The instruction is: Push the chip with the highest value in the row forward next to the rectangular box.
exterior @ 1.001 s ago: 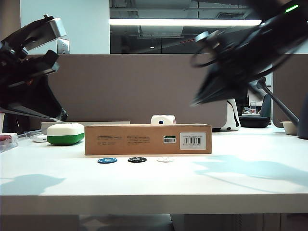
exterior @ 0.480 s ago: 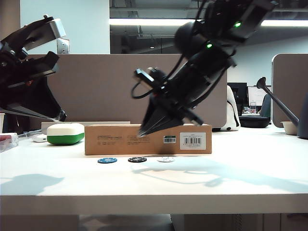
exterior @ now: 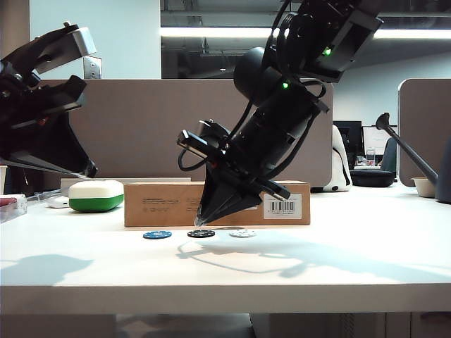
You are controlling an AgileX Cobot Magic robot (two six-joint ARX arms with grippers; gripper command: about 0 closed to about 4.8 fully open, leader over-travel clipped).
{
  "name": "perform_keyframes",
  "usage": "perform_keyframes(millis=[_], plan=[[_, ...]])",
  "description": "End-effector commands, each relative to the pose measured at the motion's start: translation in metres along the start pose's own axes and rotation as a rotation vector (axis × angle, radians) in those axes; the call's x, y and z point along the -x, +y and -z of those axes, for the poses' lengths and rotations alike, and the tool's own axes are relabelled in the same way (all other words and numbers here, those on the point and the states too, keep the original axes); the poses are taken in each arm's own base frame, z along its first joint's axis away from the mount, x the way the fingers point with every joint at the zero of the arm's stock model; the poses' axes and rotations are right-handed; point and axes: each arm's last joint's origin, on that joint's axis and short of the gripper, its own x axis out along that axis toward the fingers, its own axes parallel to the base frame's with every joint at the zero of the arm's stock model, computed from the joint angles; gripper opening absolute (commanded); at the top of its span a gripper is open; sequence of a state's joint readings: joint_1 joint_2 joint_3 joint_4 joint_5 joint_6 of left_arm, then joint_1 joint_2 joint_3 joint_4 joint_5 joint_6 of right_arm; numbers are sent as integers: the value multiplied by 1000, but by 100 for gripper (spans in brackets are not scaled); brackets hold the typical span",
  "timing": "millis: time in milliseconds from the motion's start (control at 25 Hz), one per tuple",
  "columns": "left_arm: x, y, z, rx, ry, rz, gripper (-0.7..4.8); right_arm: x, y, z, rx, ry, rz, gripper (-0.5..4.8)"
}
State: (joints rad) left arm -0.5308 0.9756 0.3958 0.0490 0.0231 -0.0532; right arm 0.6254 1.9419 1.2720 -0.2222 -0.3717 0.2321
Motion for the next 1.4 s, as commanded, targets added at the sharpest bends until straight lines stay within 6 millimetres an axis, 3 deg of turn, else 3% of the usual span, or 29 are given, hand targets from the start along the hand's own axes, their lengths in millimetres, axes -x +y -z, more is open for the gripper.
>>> perform_keyframes(millis=[40, 1401], plan=[[0, 0, -2, -4, -16, -1, -5, -2, 1, -1, 15, -7, -4, -9], [0, 0, -2, -4, -16, -1, -5, -27, -12, -3, 31, -51, 113, -10]])
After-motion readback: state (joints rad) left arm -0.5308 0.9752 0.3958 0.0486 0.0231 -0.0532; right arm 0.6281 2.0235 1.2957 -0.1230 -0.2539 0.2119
